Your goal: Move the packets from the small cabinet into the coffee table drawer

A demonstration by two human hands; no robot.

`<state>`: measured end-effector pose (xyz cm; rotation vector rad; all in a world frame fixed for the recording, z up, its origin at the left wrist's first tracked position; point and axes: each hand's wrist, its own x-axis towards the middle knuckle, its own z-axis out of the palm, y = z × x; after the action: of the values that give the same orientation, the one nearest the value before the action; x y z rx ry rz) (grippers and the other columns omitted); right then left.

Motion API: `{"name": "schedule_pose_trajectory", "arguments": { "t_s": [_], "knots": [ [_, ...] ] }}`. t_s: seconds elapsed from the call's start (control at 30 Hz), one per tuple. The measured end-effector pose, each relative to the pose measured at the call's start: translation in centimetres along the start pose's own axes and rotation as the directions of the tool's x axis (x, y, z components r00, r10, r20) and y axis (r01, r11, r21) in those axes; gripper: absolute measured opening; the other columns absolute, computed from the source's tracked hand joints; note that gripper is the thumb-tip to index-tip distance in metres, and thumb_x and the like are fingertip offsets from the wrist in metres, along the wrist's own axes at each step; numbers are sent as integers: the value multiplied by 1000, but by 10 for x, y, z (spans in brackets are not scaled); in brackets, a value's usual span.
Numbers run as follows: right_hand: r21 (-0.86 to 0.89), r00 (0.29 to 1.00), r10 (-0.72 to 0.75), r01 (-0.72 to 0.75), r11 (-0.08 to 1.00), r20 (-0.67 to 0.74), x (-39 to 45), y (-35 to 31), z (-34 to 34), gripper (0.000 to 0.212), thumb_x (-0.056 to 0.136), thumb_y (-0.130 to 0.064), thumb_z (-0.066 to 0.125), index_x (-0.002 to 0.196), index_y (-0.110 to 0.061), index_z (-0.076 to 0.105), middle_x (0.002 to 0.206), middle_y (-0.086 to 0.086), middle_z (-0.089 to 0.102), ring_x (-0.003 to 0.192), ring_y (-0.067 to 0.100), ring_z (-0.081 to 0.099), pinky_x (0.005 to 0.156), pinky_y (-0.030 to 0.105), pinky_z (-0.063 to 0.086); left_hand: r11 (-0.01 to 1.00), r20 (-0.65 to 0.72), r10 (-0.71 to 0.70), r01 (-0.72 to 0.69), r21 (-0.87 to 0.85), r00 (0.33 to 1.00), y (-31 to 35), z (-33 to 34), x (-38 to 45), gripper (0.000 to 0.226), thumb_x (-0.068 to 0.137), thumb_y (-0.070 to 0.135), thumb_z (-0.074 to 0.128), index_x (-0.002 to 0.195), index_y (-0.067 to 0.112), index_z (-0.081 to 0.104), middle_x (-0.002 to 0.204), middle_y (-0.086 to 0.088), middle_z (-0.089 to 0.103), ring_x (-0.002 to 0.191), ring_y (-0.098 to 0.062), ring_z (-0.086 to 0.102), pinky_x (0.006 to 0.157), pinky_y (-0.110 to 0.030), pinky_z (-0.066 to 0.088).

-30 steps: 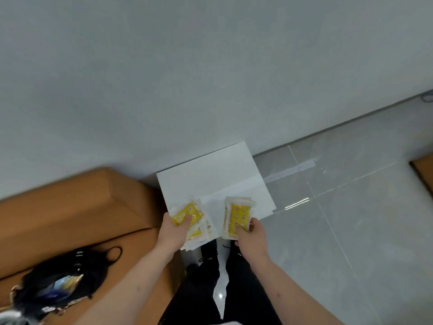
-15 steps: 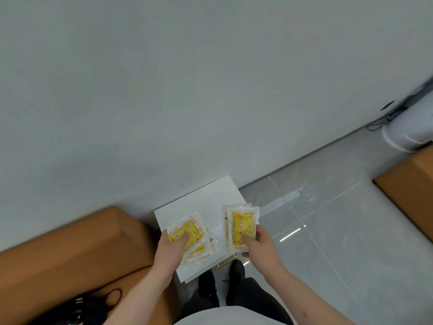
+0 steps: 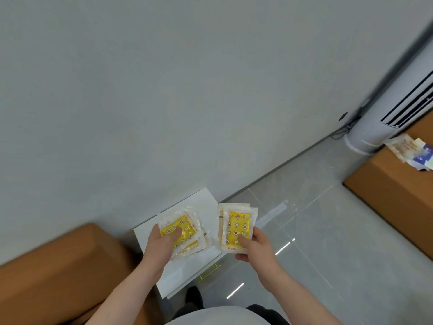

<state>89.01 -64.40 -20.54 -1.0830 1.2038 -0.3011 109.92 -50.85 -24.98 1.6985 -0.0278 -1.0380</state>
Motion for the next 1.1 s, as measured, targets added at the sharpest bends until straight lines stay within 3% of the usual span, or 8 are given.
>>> {"name": "schedule_pose_trajectory", "arguments": {
  "t_s": [0.2, 0.53, 0.9, 1.1],
  "knots": [
    [13, 999, -32, 32, 999, -23, -29, 2, -84, 22, 98, -7, 59, 110, -23, 69, 104, 0, 77, 93, 18, 75, 76, 34, 62, 998, 10, 46, -45, -32, 999, 3, 51, -39, 30, 94, 18, 68, 123, 24, 63, 117, -2, 73, 107, -27, 69, 97, -54, 54],
    [51, 992, -78, 83, 995, -95, -93, 28, -228, 23, 99, -10, 61, 116, -21, 70, 105, -1, 78, 98, 18, 75, 75, 32, 58, 992, 100, 119, -123, 25, 988, -11, 151, -149, 27, 97, 17, 65, 123, 21, 63, 114, 0, 74, 108, -24, 69, 98, -45, 52],
    [150, 959, -61, 106, 983, -276, -194, 89, -258, 24, 97, -4, 60, 113, -19, 71, 101, 0, 79, 92, 17, 76, 77, 34, 58, 929, 319, 164, -255, 269, 933, -30, 164, -212, 27, 95, 22, 68, 121, 29, 62, 112, 7, 75, 105, -17, 71, 98, -47, 53],
    [169, 934, -26, 92, 981, -357, -245, 128, -242, 23, 98, -4, 59, 113, -18, 71, 100, 0, 80, 90, 17, 77, 77, 34, 58, 919, 411, 119, -257, 298, 904, -61, 153, -230, 25, 95, 18, 67, 119, 27, 63, 110, 5, 75, 100, -16, 72, 83, -34, 56]
  ]
}}
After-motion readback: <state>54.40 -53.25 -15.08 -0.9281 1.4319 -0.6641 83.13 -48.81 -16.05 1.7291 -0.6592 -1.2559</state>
